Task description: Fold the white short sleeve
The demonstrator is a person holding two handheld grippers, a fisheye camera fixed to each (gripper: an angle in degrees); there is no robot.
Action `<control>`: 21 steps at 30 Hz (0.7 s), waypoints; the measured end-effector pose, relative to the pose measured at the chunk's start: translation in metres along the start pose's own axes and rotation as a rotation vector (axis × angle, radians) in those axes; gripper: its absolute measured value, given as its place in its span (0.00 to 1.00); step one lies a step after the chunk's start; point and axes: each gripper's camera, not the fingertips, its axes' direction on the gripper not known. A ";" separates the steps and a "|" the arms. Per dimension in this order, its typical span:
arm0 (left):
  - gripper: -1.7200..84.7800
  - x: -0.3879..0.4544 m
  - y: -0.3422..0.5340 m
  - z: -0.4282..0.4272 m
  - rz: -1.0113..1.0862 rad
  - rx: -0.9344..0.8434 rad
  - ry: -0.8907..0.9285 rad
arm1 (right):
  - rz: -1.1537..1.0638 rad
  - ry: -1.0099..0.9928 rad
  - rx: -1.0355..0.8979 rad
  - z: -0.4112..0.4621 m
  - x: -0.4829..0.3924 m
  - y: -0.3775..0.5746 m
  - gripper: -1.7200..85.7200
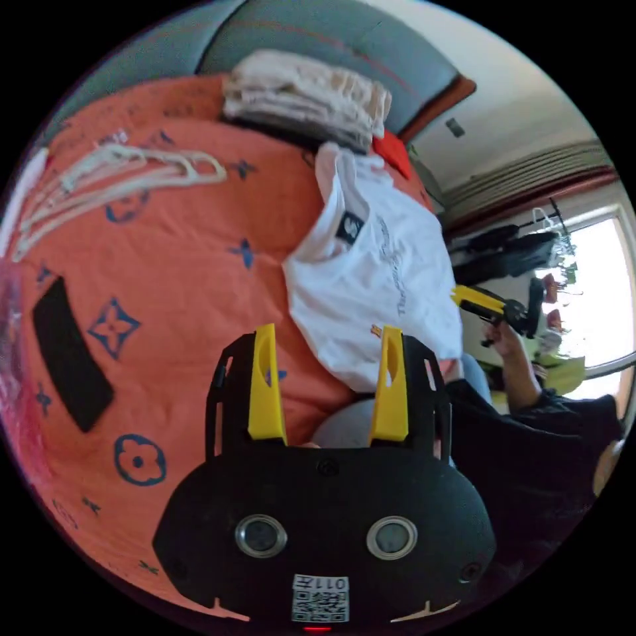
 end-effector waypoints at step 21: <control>0.20 -0.094 -0.047 -0.035 -0.045 -0.225 0.332 | -0.861 0.158 0.254 -0.025 -0.070 -0.160 0.15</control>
